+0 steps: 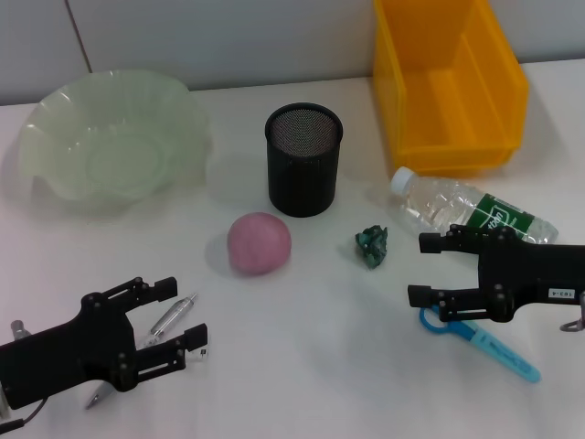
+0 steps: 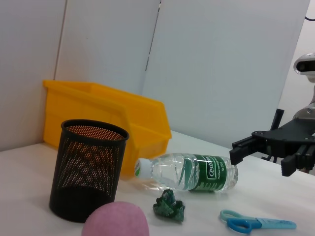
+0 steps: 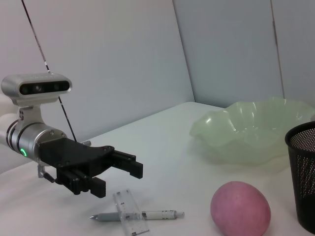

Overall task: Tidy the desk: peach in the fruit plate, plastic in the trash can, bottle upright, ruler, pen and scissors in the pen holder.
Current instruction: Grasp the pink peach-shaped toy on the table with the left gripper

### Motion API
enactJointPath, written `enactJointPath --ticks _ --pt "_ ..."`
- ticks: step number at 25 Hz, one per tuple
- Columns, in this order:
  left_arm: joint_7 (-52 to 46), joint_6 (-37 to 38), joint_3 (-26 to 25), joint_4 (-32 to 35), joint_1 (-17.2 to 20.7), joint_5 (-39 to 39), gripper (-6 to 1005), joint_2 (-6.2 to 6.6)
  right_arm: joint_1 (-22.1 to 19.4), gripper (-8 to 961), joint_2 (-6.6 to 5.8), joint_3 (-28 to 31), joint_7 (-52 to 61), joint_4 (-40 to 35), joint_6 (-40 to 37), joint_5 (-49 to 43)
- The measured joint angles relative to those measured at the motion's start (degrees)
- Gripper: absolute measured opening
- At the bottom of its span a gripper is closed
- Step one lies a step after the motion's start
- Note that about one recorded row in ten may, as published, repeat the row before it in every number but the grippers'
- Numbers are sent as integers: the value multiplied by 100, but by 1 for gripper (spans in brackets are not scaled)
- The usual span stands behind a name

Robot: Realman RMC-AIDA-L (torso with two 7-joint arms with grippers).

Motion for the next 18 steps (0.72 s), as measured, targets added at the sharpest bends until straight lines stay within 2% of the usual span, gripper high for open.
enactJointPath --ticks 15,18 --pt "-7 0 -44 2 -43 122 785 -62 -5 843 -13 0 0 -9 -7 -4" --pt "192 -137 -239 -30 -164 56 785 -175 -6 842 -14 0 0 -9 -7 -15"
